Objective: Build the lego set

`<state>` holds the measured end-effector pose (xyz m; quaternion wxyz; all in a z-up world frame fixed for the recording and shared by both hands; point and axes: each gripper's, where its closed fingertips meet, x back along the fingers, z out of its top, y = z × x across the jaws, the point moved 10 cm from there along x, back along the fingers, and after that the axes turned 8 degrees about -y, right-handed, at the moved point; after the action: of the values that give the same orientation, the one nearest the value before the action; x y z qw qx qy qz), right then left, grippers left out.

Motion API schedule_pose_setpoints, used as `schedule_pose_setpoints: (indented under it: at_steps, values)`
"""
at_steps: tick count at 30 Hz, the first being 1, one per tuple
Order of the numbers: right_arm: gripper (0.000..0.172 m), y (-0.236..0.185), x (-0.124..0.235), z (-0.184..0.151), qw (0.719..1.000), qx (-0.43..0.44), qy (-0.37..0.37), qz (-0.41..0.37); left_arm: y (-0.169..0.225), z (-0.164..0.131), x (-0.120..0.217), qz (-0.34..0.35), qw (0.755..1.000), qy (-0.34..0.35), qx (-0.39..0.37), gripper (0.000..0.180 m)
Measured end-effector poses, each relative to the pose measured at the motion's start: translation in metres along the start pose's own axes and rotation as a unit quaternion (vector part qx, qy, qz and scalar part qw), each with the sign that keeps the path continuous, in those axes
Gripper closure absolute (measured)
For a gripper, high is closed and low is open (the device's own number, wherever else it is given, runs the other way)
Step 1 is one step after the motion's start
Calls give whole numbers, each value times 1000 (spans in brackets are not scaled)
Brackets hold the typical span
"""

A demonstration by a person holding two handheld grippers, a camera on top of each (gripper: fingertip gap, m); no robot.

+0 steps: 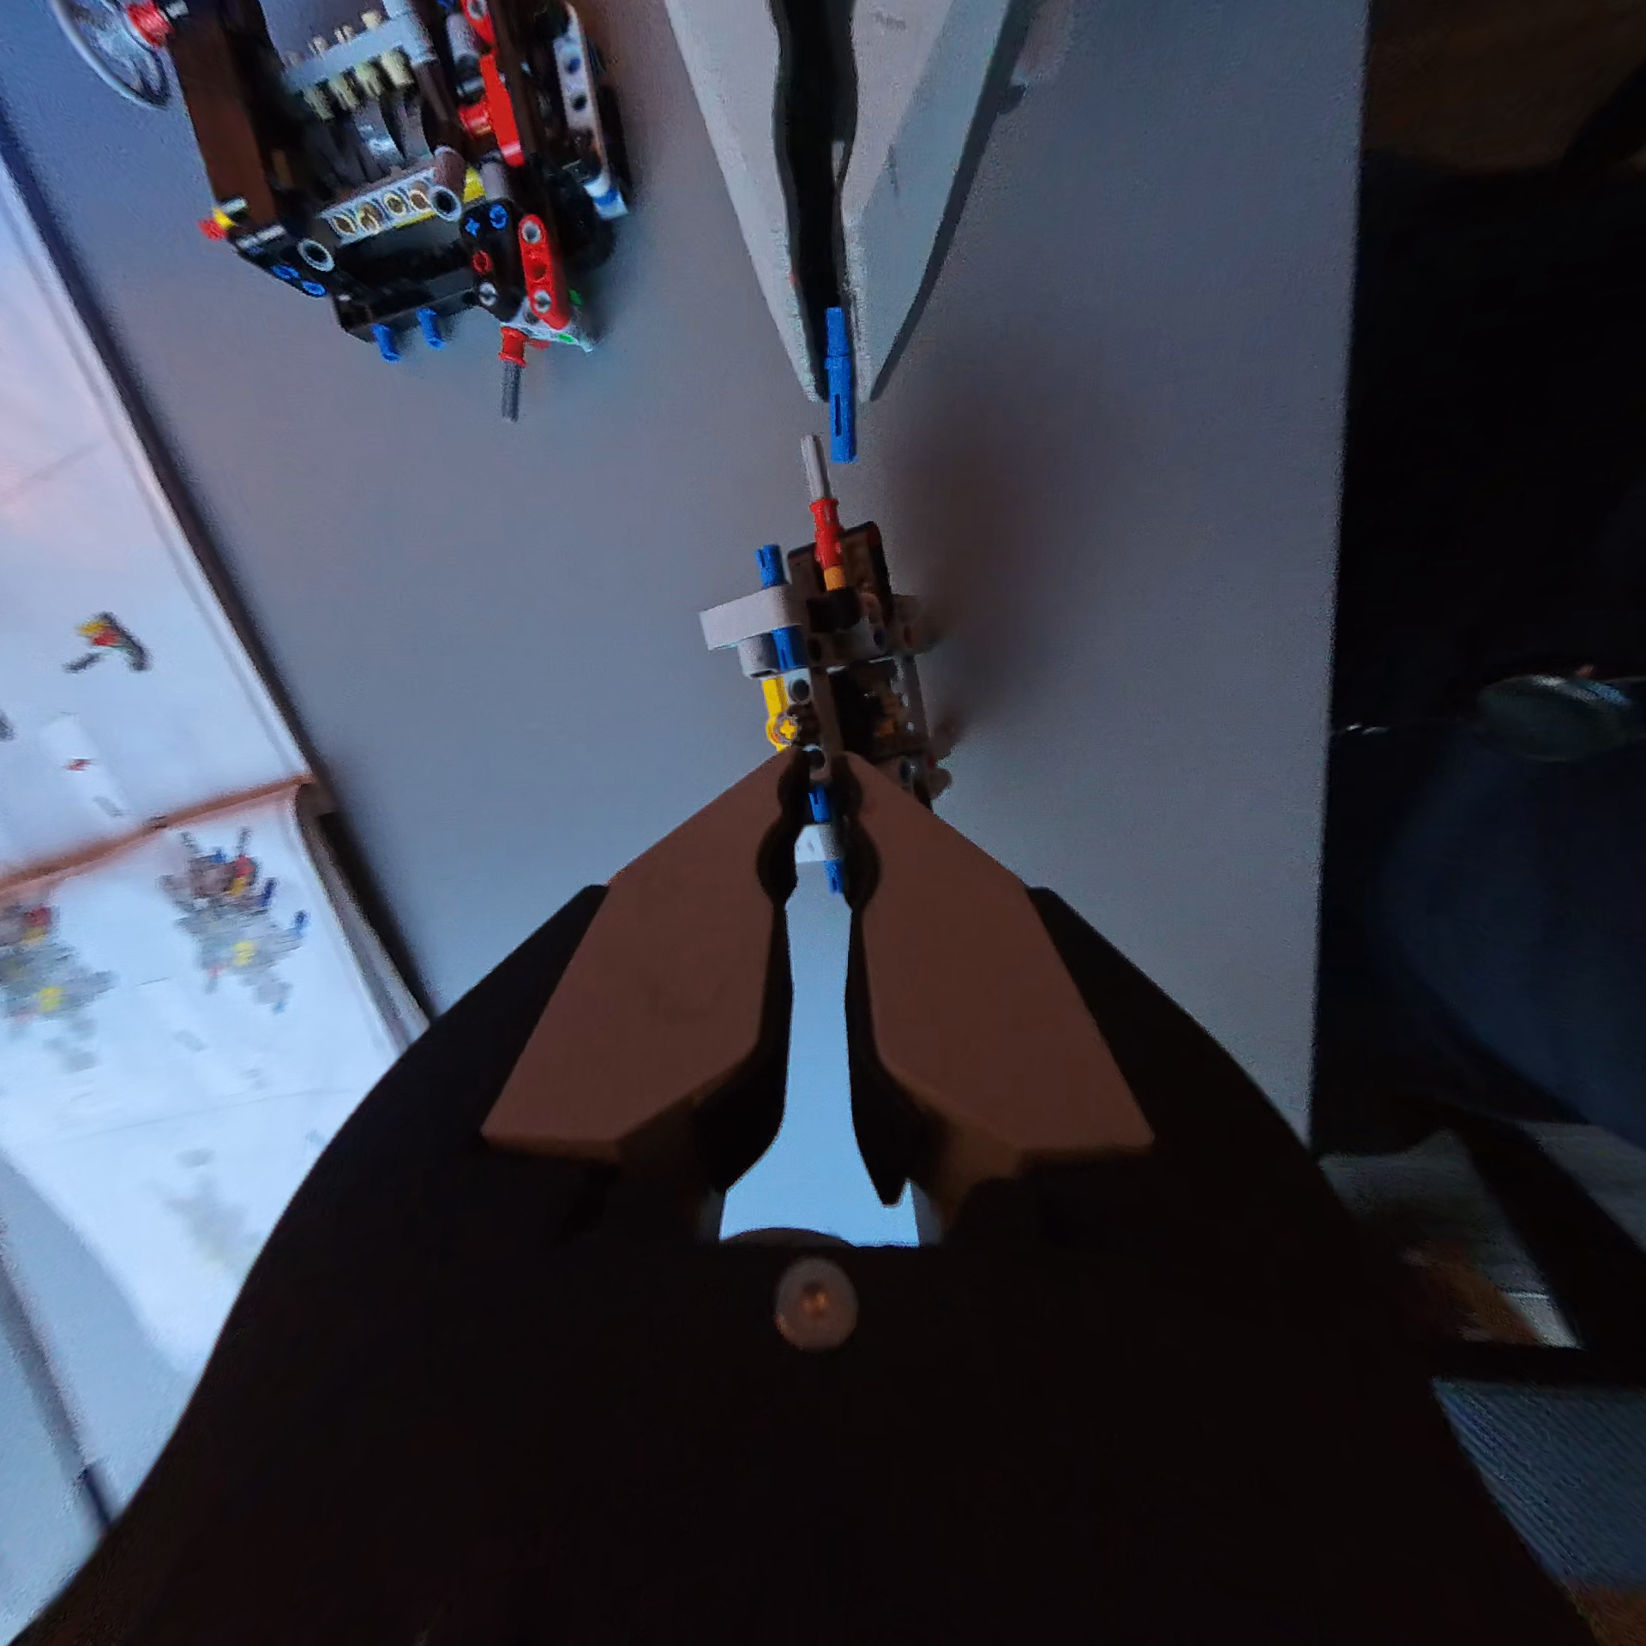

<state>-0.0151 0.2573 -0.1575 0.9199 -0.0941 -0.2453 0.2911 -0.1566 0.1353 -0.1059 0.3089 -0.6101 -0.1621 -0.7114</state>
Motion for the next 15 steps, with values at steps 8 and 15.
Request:
schedule_pose_setpoints:
  at_steps: [8,15]
  values:
    - [170,-25,-11,1,996,84,-16,-27,50,-15,2,171,984,11,-40,179]
    - [170,-32,-23,5,997,69,-11,23,65,-17,6,250,966,15,-71,179]
